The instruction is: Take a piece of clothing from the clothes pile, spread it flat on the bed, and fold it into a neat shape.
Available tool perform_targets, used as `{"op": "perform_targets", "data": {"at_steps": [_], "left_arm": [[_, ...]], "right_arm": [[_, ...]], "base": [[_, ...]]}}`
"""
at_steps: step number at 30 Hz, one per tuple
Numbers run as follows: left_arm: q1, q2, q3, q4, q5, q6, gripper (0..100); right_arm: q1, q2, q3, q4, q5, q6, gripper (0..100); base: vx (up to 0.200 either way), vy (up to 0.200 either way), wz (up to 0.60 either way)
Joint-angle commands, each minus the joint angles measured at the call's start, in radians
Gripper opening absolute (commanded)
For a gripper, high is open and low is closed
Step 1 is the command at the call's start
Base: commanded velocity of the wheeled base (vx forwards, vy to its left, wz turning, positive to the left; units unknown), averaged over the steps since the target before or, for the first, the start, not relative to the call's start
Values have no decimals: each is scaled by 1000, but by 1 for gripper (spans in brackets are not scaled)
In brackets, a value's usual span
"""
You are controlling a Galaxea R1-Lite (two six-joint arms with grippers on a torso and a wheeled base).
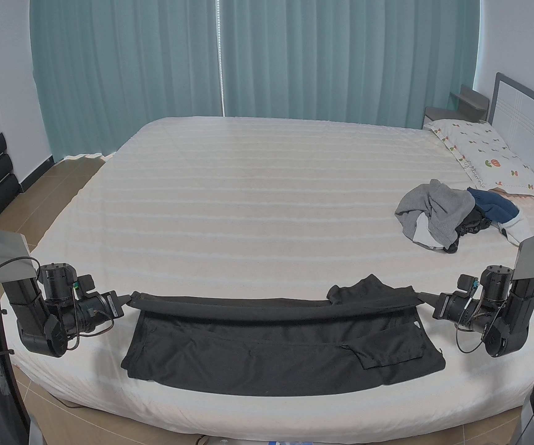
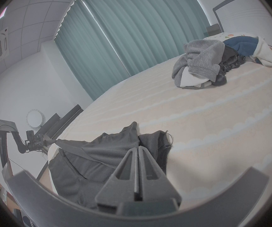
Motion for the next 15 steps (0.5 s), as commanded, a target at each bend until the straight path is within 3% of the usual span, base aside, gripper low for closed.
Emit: {"op": "perform_targets", "data": {"at_steps": [1, 2, 5, 11, 15], "left_arm": [[1, -17, 19, 12, -4, 18, 0], [1, -17, 19, 12, -4, 18, 0], [6, -14, 46, 60, -7, 127, 0], [29, -9, 71, 107, -40, 250, 0], [31, 0, 71, 115, -40, 276, 0]], "right_arm": [[0, -12, 43, -3, 0, -34, 0], [0, -12, 43, -3, 0, -34, 0], [-12, 0, 99, -3, 4, -163, 0], [-14, 23, 110, 0, 4, -209, 0], [-11, 40, 118, 2, 4, -244, 0]], "base": [[0, 0, 0], [0, 0, 0], [0, 0, 0], [0, 0, 0], [0, 0, 0]]}}
